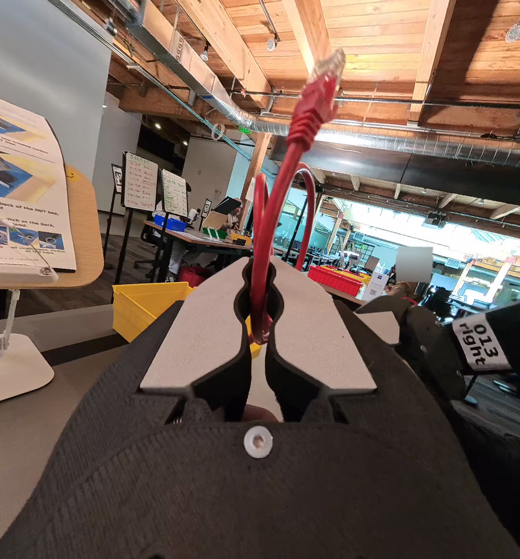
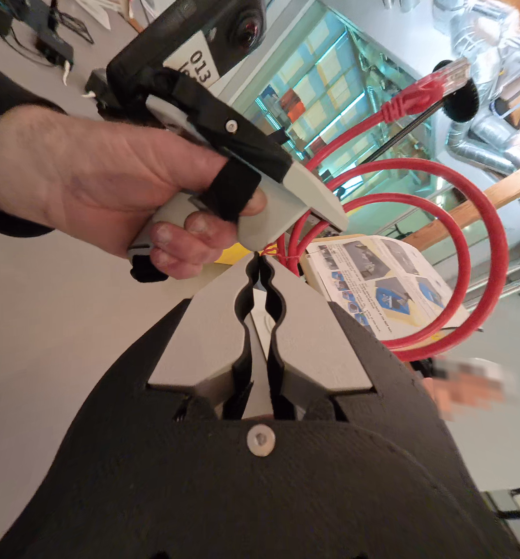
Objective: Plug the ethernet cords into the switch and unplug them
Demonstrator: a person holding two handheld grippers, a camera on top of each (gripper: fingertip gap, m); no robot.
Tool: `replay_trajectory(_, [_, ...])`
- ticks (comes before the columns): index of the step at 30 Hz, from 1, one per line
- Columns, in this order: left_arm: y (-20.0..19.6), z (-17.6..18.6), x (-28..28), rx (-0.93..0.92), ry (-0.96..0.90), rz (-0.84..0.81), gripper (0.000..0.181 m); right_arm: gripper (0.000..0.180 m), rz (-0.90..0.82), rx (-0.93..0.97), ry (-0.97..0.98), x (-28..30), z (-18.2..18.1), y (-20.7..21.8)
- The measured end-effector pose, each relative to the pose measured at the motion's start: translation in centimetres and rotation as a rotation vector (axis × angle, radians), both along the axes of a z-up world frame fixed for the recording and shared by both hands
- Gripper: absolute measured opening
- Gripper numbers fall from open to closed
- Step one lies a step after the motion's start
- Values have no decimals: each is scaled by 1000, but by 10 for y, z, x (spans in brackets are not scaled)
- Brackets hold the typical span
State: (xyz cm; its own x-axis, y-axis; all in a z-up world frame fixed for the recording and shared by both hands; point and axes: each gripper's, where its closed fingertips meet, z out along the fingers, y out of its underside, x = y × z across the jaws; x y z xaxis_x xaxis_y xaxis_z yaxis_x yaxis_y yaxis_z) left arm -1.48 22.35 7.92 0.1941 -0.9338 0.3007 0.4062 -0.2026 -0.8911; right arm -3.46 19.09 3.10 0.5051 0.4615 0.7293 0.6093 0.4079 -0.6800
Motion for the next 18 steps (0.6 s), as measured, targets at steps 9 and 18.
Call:
replay_trajectory(9, [3, 3, -3, 9, 10, 12, 5, 0, -103, -14, -262, 7, -39, 15])
replay_trajectory(18, [42, 19, -41, -24, -67, 102, 5, 0, -93, -22, -170, 30, -10, 9])
